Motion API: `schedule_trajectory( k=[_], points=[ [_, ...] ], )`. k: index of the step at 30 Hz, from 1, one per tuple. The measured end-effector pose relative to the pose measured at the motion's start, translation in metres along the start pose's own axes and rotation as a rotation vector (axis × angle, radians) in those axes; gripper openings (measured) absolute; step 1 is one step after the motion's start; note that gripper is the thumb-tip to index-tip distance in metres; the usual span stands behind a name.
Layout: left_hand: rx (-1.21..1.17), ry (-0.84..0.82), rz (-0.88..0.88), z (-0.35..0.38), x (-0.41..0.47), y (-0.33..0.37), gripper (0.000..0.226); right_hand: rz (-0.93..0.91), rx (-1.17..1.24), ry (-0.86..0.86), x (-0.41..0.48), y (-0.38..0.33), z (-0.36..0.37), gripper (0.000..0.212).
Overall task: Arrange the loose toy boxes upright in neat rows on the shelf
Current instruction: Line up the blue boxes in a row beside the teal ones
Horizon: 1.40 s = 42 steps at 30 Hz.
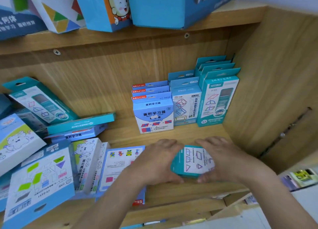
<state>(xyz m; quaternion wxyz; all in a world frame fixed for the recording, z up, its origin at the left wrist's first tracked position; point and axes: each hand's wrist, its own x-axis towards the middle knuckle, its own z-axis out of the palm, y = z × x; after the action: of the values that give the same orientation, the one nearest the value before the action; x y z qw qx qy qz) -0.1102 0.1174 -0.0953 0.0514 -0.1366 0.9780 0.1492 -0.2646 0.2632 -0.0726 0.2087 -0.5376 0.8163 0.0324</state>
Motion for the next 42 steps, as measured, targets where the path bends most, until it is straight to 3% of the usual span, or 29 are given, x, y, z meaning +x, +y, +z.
schedule_trajectory(
  k=[2, 4, 8, 12, 16, 18, 20, 22, 25, 29, 35, 39, 42],
  points=[
    [0.049, -0.03, -0.01, 0.006, 0.008, 0.0, 0.102, 0.015, -0.029, -0.02, -0.003, 0.004, 0.007, 0.115],
    [0.008, 0.057, 0.016, 0.007, 0.01, -0.004, 0.1, 0.039, -0.024, 0.028, -0.008, 0.007, 0.007, 0.109],
    [-0.271, 0.127, 0.017, 0.001, 0.006, -0.005, 0.097, 0.009, 0.11, 0.208, -0.03, 0.008, -0.009, 0.088],
    [-0.484, 0.114, -0.012, -0.007, 0.005, 0.006, 0.096, -0.04, 0.161, 0.422, -0.056, 0.0, -0.038, 0.088],
    [-0.364, 0.3, 0.019, -0.009, 0.008, 0.04, 0.066, -0.044, 0.306, 0.78, -0.058, -0.014, -0.053, 0.076],
    [-0.557, 0.387, -0.093, -0.008, 0.01, 0.055, 0.035, -0.041, 0.456, 0.893, -0.052, -0.017, -0.053, 0.076],
    [-0.862, 0.39, -0.168, -0.005, 0.016, 0.06, 0.03, -0.053, 0.609, 0.877, -0.046, -0.015, -0.052, 0.072],
    [-1.015, 0.354, -0.203, -0.003, 0.021, 0.058, 0.033, -0.084, 0.752, 0.842, -0.041, -0.011, -0.049, 0.054],
    [-1.043, 0.275, -0.2, -0.001, 0.027, 0.054, 0.036, -0.106, 0.992, 0.808, -0.039, -0.006, -0.044, 0.029],
    [-1.028, 0.292, -0.131, -0.019, 0.022, 0.059, 0.036, -0.096, 1.269, 0.693, -0.041, -0.003, -0.042, 0.03],
    [-1.035, 0.528, 0.065, -0.061, 0.016, 0.069, 0.02, -0.048, 1.308, 0.749, -0.044, 0.0, -0.044, 0.025],
    [-1.086, 0.602, -0.029, -0.065, 0.03, 0.076, 0.021, 0.017, 1.275, 0.848, -0.041, -0.003, -0.047, 0.02],
    [-1.088, 0.64, -0.09, -0.067, 0.052, 0.077, 0.023, 0.038, 1.058, 0.976, -0.04, -0.003, -0.045, 0.014]
  ],
)
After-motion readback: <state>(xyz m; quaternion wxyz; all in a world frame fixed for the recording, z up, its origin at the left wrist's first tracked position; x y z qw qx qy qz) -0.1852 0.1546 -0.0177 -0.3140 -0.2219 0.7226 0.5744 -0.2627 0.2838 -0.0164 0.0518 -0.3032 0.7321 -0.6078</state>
